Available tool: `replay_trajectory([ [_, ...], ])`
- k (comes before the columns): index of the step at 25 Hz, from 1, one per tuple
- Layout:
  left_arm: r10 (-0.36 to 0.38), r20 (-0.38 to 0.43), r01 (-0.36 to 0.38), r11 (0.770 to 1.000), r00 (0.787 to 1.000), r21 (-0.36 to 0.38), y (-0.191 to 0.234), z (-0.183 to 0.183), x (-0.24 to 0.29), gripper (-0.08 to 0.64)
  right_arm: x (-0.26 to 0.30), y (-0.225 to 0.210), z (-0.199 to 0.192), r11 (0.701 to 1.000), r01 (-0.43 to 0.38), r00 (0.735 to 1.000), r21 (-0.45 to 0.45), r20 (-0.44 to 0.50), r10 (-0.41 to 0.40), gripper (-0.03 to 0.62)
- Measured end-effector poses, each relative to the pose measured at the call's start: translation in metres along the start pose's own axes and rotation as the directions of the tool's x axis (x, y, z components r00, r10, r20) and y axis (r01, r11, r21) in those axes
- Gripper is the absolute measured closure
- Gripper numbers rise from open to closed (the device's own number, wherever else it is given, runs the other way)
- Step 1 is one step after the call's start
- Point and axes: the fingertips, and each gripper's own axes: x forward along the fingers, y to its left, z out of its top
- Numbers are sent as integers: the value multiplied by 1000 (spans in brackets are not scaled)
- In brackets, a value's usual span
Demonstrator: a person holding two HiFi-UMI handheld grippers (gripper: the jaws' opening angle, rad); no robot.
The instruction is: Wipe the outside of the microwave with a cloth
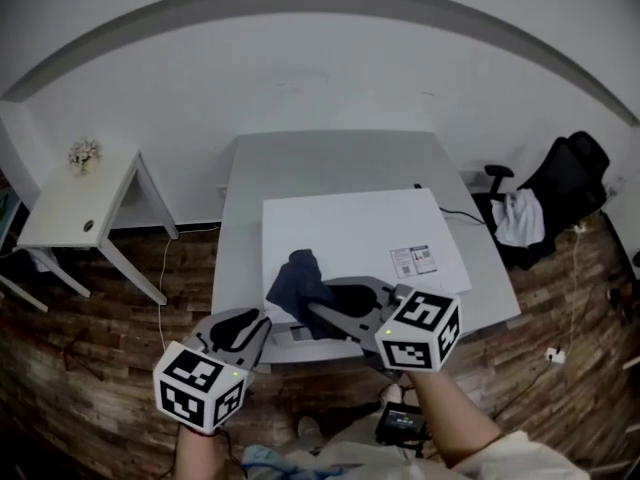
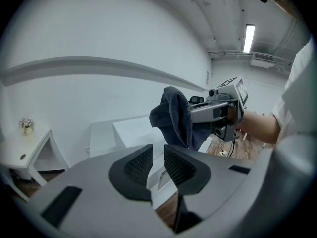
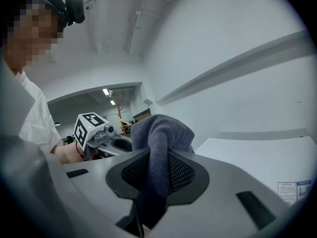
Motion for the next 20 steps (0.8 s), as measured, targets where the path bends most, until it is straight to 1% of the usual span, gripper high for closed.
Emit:
replay_trajectory([
  [4, -58, 11, 58, 998, 998, 29, -24, 11, 15, 486, -30, -10, -5, 999, 38, 999, 4, 2, -38, 500],
  [8, -96, 13, 95, 995, 995, 40, -31, 13, 19, 486, -33, -10, -3, 999, 42, 999, 7, 30, -42, 499],
  [12, -116, 7, 116, 993, 993, 39, -37, 13, 24, 486, -35, -12, -8, 999, 32, 999, 22, 43, -32, 500],
  [20, -130, 15, 130, 991, 991, 27, -38, 16, 28, 486, -31, -15, -15, 1000, 19, 1000, 11, 15, -19, 500],
])
